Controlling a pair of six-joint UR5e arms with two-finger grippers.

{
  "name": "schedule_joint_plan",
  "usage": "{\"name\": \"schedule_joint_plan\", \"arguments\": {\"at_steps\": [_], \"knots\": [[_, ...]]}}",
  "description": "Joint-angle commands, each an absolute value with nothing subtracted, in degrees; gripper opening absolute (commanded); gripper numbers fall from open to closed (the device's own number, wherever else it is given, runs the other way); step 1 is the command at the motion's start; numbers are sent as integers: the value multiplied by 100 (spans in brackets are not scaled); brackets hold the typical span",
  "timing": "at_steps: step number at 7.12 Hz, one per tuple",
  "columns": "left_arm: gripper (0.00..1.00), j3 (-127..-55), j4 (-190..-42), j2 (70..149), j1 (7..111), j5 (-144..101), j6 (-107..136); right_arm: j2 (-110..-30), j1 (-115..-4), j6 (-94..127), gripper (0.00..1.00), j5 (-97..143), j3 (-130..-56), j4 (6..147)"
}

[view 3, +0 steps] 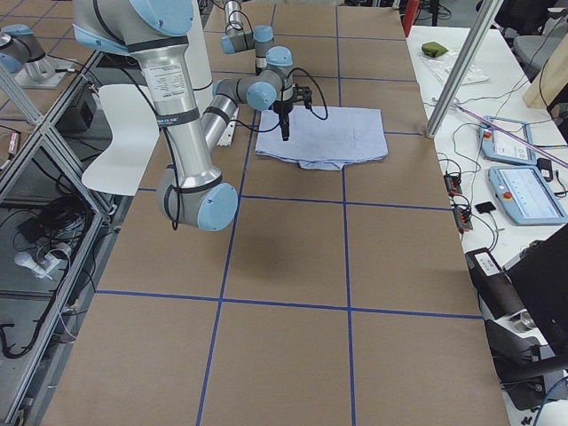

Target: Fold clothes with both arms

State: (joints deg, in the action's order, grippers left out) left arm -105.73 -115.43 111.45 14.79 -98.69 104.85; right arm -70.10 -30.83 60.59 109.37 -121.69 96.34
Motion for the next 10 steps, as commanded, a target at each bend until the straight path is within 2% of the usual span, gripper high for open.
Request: {"name": "schedule_joint_plan", "arguments": {"at_steps": [1,2,4,6,7,8,9,10], "knots": [[81,-10494,-11540,11136,1468,-9853,10485,-7022,-3076,6126,100,10969,-12182,9615],[78,-10477,-11540,11162,1468,-9861,10485,-7022,-3076,6126,100,10969,-12182,9615],[63,-10468,-11540,11188,1468,-9861,10485,-7014,-3076,6126,100,10978,-12182,9615],[59,-10459,-11540,11188,1468,-9861,10485,-7014,-3076,6126,100,10978,-12190,9615],[53,-10459,-11531,11188,1468,-9861,10485,-7014,-3076,6126,100,10978,-12190,9615],[34,-10468,-11540,11188,1468,-9861,10485,-7014,-3076,6126,100,10978,-12190,9615],[0,-10468,-11531,11188,1476,-9861,10485,-7022,-3076,6126,100,10978,-12190,9615],[0,-10485,-11531,11188,1477,-9870,10485,-7014,-3059,6230,100,10960,-12190,9615]]}}
